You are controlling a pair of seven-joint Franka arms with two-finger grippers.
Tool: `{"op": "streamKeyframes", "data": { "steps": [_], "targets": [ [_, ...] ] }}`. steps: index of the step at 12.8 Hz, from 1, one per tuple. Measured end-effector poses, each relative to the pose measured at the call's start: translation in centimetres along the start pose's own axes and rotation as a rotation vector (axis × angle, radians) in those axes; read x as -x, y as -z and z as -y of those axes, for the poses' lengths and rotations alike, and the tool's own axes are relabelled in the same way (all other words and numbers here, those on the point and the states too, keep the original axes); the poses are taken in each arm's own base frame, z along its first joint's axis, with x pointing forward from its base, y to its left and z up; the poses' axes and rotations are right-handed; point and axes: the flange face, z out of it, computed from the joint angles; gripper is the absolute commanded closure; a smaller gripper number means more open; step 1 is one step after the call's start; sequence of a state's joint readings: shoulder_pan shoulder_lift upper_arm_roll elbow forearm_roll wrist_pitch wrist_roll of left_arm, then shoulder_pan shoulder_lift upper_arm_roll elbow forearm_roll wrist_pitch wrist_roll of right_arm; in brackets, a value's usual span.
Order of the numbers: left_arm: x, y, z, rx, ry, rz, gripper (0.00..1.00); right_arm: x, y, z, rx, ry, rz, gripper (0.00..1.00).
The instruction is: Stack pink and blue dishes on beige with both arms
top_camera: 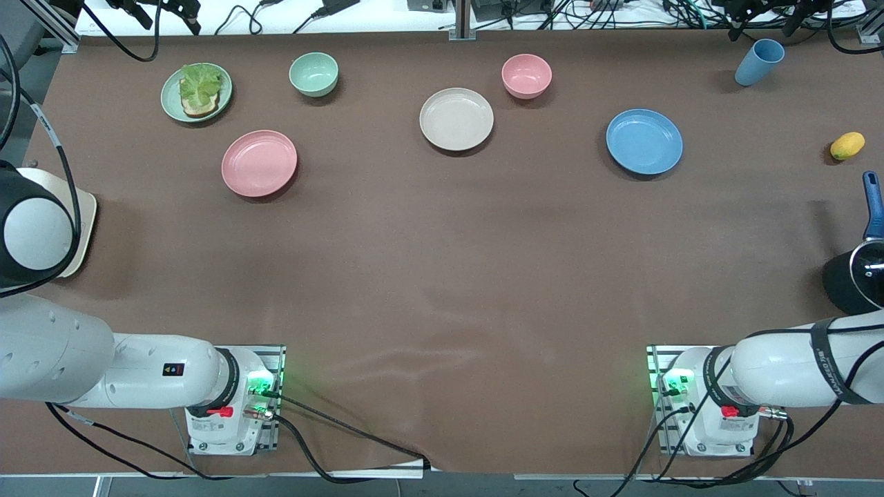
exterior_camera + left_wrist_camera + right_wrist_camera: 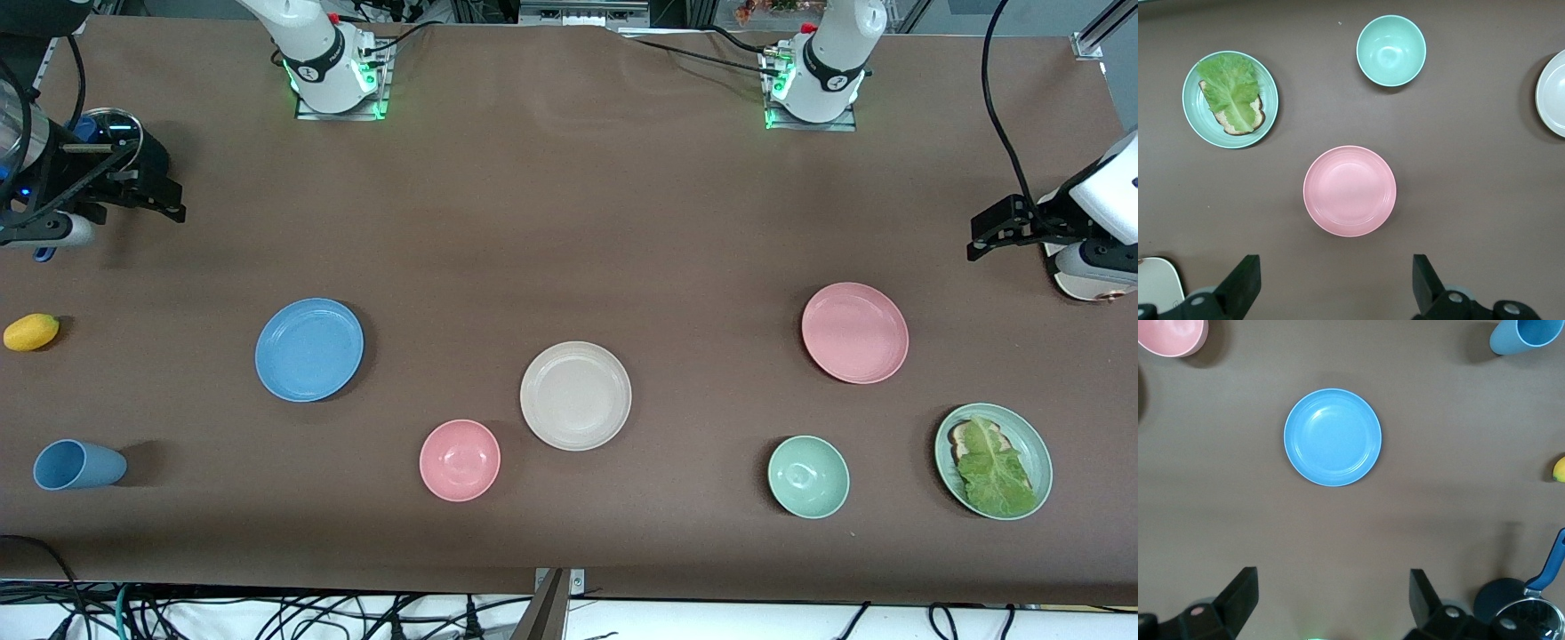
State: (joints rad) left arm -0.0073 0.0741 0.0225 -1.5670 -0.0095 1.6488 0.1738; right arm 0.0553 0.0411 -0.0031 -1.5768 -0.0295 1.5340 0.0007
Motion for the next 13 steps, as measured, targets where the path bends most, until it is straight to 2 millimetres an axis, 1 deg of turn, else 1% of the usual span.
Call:
{"op": "streamKeyframes", "data": {
  "steps": [5,13],
  "targets": [
    [0.0,0.1,0.1,0.0,0.001,-0.002,0.0,-0.1,0.0,0.1,0.0,0.001,-0.007,0.0],
    [0.0,0.1,0.0,0.0,0.0,-0.002,0.0,-0.1,0.4,1.4,-0.002,0.024,-0.025,0.0]
  ]
}}
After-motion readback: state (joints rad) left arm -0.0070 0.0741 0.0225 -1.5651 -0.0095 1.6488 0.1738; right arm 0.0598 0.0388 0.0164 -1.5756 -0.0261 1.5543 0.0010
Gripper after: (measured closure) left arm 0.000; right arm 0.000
